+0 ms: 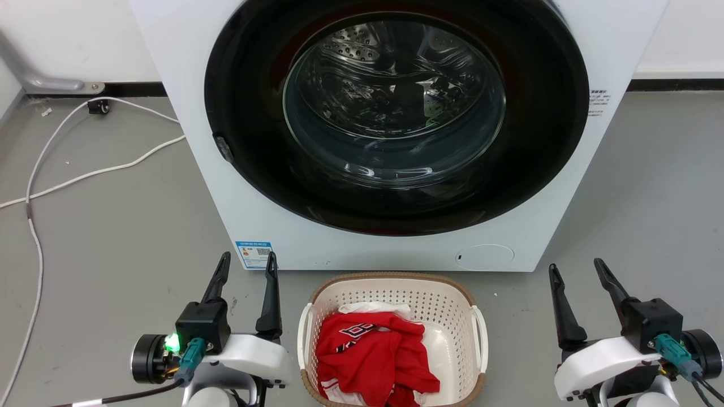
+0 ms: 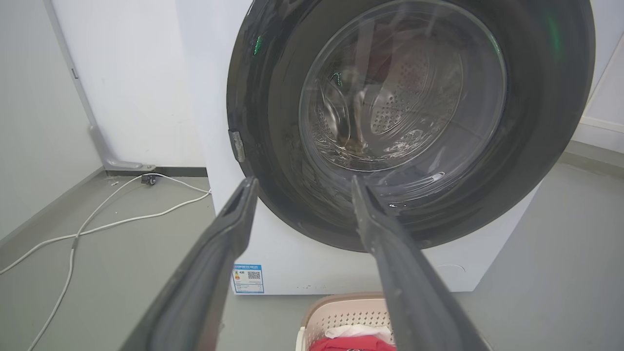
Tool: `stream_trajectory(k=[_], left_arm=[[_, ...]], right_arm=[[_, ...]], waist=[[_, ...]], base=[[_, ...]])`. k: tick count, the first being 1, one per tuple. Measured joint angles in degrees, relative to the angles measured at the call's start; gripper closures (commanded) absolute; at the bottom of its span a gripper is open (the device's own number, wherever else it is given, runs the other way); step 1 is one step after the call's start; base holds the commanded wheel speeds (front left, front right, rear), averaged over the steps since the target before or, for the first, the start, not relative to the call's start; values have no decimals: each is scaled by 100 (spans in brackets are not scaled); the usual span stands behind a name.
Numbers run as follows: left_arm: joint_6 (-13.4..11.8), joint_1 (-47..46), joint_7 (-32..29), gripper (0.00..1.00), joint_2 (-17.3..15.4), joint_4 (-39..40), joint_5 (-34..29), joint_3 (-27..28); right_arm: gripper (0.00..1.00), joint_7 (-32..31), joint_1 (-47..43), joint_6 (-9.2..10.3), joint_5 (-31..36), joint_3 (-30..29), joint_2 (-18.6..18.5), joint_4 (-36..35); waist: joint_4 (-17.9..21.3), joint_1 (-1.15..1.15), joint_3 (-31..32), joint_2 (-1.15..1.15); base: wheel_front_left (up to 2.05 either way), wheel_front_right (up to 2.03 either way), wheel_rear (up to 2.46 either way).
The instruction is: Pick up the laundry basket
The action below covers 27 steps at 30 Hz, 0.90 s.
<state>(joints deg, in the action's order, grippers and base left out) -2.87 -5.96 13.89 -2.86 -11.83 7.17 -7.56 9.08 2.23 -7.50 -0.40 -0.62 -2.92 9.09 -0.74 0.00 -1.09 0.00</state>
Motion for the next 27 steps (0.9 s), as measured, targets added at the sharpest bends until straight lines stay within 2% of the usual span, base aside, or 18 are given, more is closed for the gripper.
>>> stream_trajectory(k=[12,27], left_arm=[[-60,-3,103,0,0,-53,-380,0],[-41,-3,116,0,0,-134,-254,24]], right_arm=[[0,-12,-34,0,349,25,0,-107],[0,-75,-40,0,290,1,0,-98]], waist=[[-2,0,-4,0],[-16,0,-15,0]], base=[[0,0,0],[0,0,0]])
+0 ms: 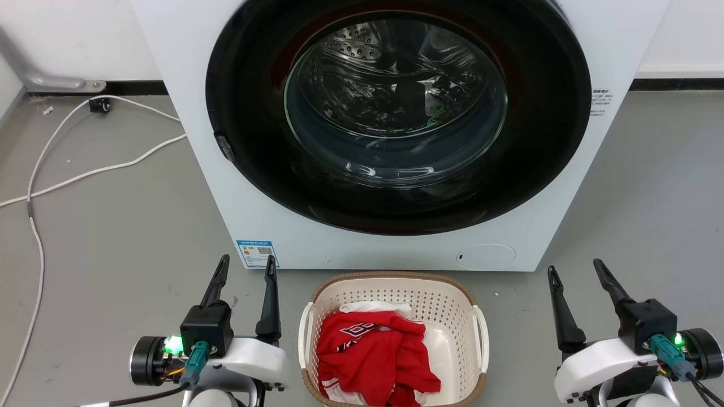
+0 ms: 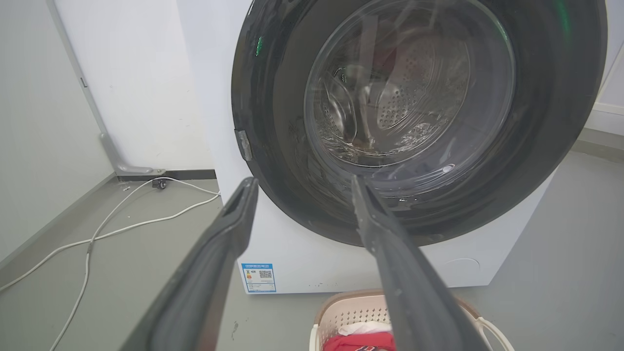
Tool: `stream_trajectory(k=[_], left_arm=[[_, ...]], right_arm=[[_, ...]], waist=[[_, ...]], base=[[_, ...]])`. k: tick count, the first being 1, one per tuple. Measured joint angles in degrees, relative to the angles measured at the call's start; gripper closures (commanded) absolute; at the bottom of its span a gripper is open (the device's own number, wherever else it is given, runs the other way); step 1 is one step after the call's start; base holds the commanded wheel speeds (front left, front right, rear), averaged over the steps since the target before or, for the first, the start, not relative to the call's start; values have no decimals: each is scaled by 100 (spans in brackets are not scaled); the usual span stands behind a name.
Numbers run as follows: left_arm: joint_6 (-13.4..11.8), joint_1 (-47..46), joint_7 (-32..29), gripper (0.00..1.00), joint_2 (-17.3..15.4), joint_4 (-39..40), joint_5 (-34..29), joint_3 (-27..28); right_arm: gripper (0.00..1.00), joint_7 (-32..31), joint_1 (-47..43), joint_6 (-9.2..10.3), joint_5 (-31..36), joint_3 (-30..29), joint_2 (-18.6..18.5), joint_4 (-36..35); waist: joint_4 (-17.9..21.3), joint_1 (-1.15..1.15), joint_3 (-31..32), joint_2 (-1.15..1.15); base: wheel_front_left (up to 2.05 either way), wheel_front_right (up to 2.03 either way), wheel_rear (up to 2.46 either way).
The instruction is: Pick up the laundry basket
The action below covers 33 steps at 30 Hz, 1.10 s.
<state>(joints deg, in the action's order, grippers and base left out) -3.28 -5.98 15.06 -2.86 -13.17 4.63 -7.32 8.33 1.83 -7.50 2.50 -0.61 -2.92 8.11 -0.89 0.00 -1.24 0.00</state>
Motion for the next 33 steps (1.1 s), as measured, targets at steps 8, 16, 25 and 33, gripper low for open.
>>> stream_trajectory(k=[8,16,25,33], left_arm=[[-2,0,1,0,1,10,9,-1],[-35,-129,1,0,0,-108,82,-20],[-22,-444,1,0,2,-837,428,-42],[234,-1126,1,0,2,-1526,779,73]], right_arm=[[0,-9,1,0,-45,-5,0,15],[0,-109,112,0,58,-45,0,276],[0,-108,569,0,-73,-56,1,1029],[0,-79,1317,-1,-275,36,2,1849]], waist=[[2,0,-66,0],[23,0,-470,0],[64,0,-1251,0],[102,1,-2104,0]], base=[[0,0,0],[0,0,0],[0,0,0],[0,0,0]])
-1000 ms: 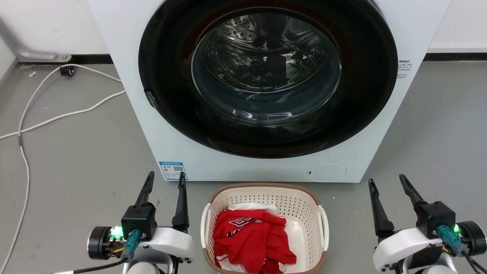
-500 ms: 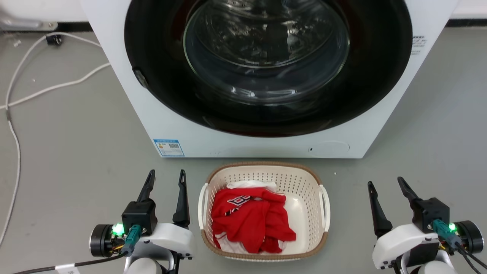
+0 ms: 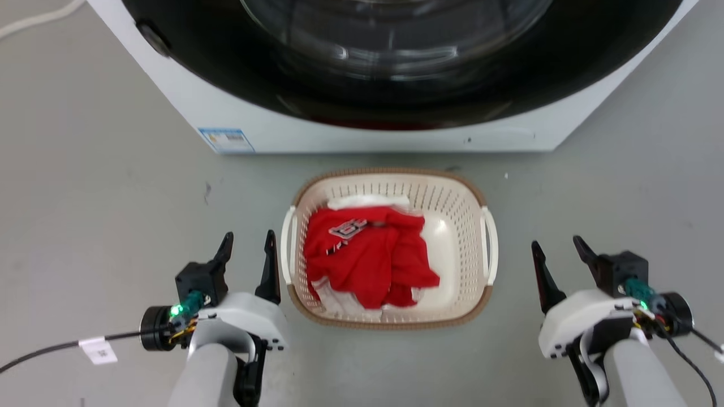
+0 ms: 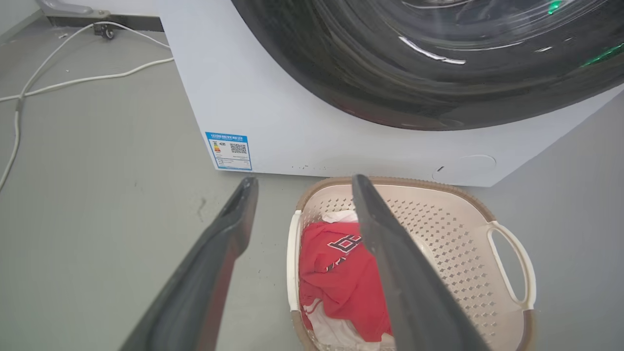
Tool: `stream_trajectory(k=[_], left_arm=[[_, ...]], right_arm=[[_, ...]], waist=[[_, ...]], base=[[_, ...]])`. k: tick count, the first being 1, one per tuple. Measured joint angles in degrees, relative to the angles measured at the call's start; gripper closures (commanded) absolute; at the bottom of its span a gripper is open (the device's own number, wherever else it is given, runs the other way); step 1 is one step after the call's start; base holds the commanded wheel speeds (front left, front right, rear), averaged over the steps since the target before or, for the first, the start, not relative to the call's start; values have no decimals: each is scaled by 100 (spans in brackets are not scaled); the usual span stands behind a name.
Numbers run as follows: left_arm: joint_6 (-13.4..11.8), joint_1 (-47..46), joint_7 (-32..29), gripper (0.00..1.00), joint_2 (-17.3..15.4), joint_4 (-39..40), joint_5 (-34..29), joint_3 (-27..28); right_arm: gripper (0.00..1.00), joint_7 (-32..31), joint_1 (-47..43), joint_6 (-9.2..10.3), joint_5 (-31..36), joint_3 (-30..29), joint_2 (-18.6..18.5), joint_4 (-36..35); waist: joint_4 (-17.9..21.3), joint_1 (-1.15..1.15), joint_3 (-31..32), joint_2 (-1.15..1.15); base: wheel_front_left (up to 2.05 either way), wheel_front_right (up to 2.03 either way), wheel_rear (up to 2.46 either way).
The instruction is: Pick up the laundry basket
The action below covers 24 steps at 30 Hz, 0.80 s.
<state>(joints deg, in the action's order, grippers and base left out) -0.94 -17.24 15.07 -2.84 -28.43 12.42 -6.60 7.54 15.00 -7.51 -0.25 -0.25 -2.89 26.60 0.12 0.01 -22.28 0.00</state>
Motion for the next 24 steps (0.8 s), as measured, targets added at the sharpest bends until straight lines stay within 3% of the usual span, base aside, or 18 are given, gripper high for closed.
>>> stream_trajectory(k=[14,24], left_arm=[[527,-1680,-34,0,-155,-2263,229,191],[755,-2725,-386,0,-372,-3502,425,111]], right_arm=[[0,-16,1611,0,-407,422,0,1780],[0,4,2708,0,-843,1050,1,2948]], waist=[[118,0,-1368,0],[236,0,-1909,0]], base=[[0,0,0],[0,0,0]])
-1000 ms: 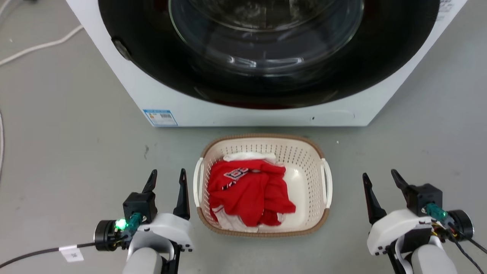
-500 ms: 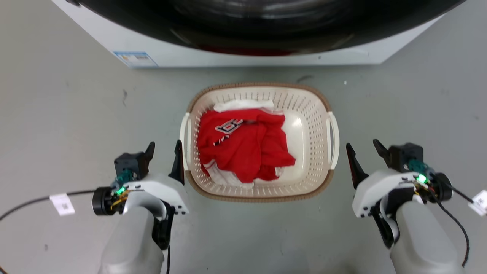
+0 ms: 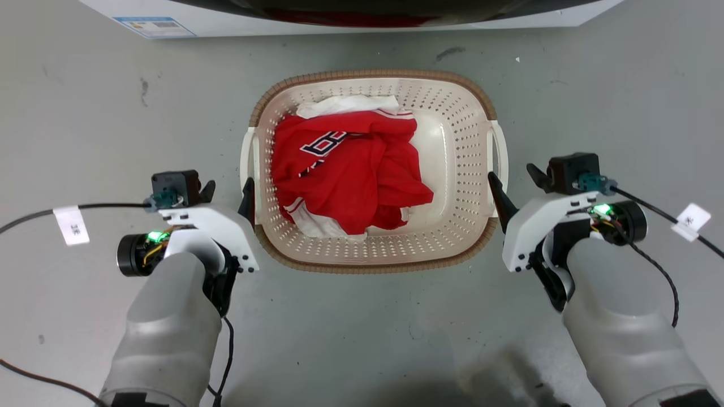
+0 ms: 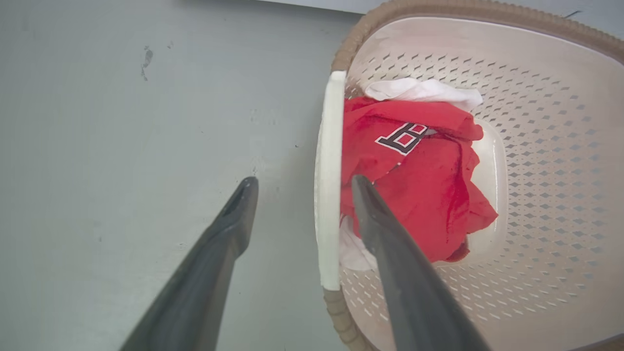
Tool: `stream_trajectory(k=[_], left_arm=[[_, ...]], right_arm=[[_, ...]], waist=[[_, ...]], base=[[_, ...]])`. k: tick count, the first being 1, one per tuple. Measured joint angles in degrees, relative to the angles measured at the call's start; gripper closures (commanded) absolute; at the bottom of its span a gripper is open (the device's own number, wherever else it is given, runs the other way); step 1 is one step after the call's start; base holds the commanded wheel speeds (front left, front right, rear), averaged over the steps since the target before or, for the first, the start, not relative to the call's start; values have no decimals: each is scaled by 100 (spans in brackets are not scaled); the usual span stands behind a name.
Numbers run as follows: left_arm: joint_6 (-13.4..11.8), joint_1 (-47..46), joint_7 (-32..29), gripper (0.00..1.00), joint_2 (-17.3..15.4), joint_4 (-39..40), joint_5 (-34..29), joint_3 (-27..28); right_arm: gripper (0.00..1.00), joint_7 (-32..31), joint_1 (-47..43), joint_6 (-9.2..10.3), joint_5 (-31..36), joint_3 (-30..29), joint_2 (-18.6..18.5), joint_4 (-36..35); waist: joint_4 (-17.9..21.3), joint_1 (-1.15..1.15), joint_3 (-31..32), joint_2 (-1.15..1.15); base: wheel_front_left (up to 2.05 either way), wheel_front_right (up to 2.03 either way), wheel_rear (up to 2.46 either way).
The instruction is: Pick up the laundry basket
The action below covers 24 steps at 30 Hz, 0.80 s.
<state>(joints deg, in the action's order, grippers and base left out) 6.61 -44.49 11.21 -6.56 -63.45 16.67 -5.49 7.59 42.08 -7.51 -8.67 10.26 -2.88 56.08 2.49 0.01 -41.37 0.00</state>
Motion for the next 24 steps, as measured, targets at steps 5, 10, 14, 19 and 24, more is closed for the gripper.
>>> stream_trajectory(k=[5,10,14,19,24], left_arm=[[46,-415,-142,0,-75,-353,108,-74],[73,-723,-299,0,-148,-558,159,-164],[79,-1050,-606,0,-212,-712,186,-324],[79,-1269,-1021,0,-216,-778,330,-530],[80,-1365,-1319,0,-242,-809,468,-680]], right_arm=[[0,-54,449,0,-259,342,-1,452],[0,-122,745,0,-464,636,-1,738],[0,-222,1037,0,-773,970,-1,970],[0,-444,1241,0,-1134,1333,-1,1089],[0,-681,1353,0,-1434,1628,-1,1127]], waist=[[38,0,-159,0],[57,0,-276,0],[94,0,-409,0],[130,-1,-543,0],[154,0,-630,0]], base=[[0,0,0],[0,0,0],[0,0,0],[0,0,0],[0,0,0]])
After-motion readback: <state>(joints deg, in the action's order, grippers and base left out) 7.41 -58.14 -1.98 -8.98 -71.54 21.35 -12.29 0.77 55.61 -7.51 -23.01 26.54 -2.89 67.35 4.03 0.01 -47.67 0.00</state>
